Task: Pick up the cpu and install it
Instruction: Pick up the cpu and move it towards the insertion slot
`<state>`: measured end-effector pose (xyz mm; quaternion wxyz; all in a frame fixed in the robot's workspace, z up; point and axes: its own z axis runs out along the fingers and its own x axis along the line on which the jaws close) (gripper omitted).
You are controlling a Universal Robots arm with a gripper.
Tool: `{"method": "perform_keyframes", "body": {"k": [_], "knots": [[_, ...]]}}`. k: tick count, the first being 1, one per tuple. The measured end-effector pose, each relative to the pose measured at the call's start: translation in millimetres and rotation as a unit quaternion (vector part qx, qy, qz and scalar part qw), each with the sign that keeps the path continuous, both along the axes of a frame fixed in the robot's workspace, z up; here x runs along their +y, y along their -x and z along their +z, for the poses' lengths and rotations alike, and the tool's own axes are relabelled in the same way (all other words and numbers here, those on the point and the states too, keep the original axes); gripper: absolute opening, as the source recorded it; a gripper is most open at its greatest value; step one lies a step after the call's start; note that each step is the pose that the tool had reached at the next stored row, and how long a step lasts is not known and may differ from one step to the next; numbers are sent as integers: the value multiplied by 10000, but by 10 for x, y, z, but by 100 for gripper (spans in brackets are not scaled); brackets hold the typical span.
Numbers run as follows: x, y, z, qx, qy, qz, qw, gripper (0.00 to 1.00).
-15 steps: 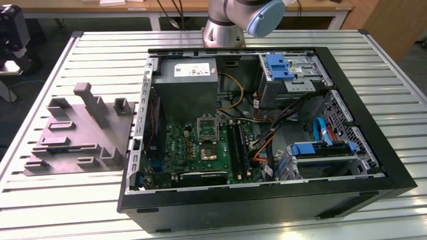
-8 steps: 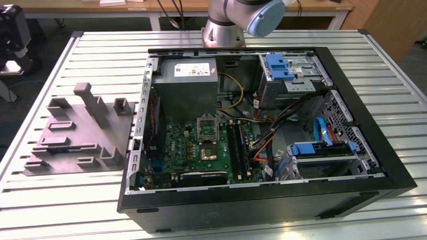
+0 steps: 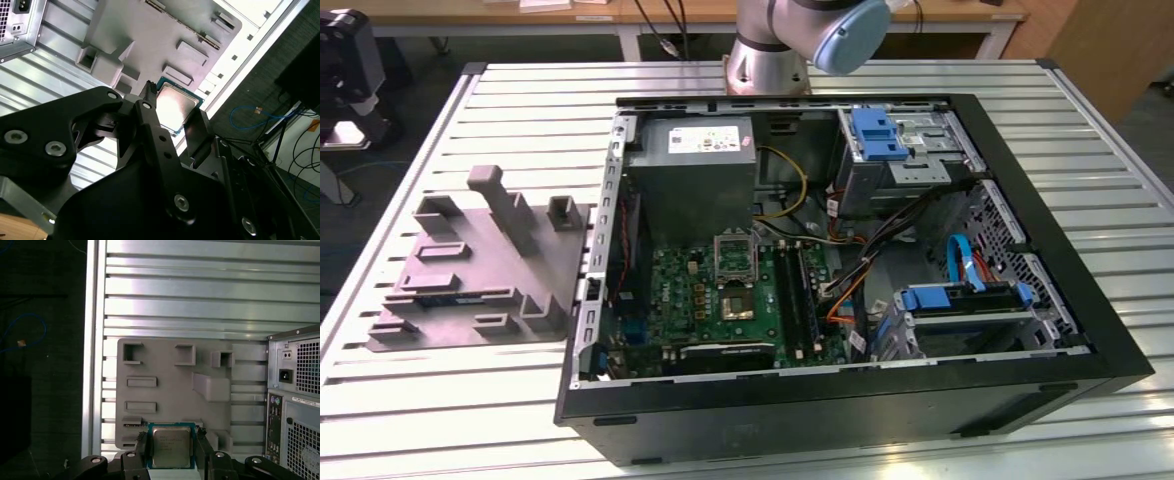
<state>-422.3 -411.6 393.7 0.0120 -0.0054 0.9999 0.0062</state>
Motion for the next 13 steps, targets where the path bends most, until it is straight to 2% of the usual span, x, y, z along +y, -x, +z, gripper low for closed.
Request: {"method": "perform_keyframes", "body": {"k": [13], "knots": [[0,-41,0,0,0,0,10000,47]]}}
